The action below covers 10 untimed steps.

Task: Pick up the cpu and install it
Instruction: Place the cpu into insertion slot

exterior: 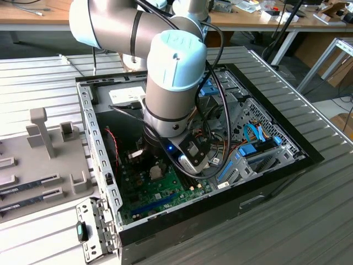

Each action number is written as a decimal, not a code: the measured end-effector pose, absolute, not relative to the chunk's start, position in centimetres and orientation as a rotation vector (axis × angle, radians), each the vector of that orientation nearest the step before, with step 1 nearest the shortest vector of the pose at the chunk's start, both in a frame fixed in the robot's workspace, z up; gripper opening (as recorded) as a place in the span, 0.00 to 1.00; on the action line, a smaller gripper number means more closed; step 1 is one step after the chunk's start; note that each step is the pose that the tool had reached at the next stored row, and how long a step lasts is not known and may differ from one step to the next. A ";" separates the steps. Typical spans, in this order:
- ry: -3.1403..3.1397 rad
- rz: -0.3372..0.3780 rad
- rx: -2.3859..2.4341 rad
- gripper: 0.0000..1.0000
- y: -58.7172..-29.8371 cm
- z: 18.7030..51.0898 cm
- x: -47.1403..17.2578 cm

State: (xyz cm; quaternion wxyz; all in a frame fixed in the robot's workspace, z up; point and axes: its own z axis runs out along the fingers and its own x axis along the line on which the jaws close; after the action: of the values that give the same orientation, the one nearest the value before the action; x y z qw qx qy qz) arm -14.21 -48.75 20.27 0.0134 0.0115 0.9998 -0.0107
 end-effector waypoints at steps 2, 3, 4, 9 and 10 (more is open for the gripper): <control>3.114 -0.033 0.036 0.52 -48.8 20.3 -14.2; 3.115 -0.034 0.036 0.52 -48.8 20.4 -14.2; 3.115 -0.033 0.036 0.52 -48.8 20.5 -14.2; 3.114 -0.033 0.036 0.52 -48.5 21.2 -14.2; 3.114 -0.033 0.036 0.51 -48.5 21.2 -14.2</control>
State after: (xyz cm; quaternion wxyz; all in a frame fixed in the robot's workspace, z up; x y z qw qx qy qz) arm -14.16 -48.47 21.23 0.0134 0.0115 0.9998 -0.0106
